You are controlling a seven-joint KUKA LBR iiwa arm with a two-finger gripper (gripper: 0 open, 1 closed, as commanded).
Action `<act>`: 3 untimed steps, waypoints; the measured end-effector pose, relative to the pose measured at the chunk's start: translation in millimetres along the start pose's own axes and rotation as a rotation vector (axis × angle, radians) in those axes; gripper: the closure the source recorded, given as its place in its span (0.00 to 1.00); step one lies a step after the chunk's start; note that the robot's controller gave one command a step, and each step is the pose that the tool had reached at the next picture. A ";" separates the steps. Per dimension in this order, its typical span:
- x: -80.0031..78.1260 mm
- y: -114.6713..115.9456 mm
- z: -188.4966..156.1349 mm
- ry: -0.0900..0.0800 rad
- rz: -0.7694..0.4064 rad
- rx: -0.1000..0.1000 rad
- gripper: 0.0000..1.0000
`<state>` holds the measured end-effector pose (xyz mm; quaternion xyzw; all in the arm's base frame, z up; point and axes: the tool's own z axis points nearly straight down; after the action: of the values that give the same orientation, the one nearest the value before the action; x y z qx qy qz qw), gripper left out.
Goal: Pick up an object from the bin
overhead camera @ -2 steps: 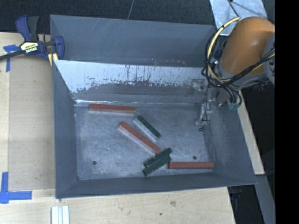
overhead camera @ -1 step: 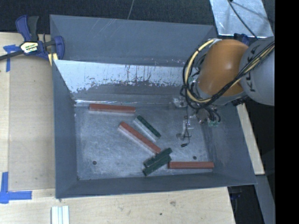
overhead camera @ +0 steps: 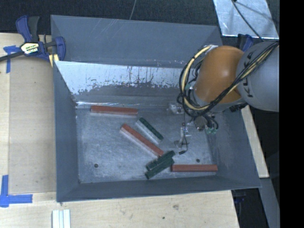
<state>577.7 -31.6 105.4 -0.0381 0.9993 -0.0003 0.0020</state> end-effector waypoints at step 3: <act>23.9 58.6 14.9 0.000 0.087 -0.001 0.00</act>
Offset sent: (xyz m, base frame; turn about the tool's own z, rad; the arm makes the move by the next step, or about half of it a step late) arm -0.0285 0.0608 -0.0354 -0.0487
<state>549.5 25.0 90.4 0.0054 1.0000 0.0003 0.0022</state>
